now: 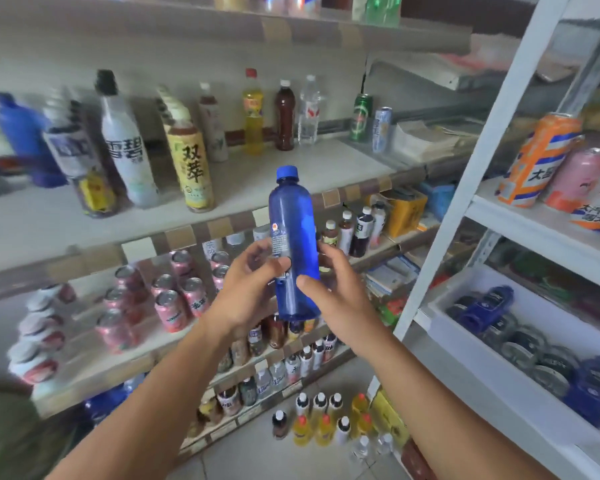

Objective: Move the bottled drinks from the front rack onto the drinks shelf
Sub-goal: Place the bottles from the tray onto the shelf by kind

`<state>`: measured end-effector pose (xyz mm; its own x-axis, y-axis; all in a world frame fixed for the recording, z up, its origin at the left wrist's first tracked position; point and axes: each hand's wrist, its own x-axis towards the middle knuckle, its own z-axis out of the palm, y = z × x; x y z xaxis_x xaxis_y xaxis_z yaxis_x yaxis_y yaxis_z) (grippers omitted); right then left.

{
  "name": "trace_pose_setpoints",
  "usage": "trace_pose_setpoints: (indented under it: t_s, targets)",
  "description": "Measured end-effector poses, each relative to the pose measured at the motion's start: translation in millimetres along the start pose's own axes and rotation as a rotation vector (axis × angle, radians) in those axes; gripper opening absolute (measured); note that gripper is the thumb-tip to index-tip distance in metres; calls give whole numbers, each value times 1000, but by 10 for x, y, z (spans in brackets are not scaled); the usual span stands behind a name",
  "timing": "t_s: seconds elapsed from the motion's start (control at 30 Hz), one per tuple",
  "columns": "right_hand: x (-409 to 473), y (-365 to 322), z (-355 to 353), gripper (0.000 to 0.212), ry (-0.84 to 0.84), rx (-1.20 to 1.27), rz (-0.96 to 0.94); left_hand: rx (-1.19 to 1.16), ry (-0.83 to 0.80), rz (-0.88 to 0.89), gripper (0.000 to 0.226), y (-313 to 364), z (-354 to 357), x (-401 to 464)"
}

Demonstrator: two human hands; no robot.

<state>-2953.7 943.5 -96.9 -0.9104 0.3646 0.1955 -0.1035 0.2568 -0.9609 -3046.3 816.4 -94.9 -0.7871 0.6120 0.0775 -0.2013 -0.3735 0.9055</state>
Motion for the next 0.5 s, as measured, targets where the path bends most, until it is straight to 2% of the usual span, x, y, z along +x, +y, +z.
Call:
trace_pose_setpoints:
  t_s: [0.3,0.4,0.5]
  targets:
    - [407,-377,1332,45,-103,-4,-46,259,107,133,61,813,-1081,-238]
    - [478,-495,1761,44,-148,-7,-65,293,134,148,50,1067,-1434,-353]
    - [536,-591,2188,32,-187,-12,-91,319,189,142,37,1276,-1799,-491]
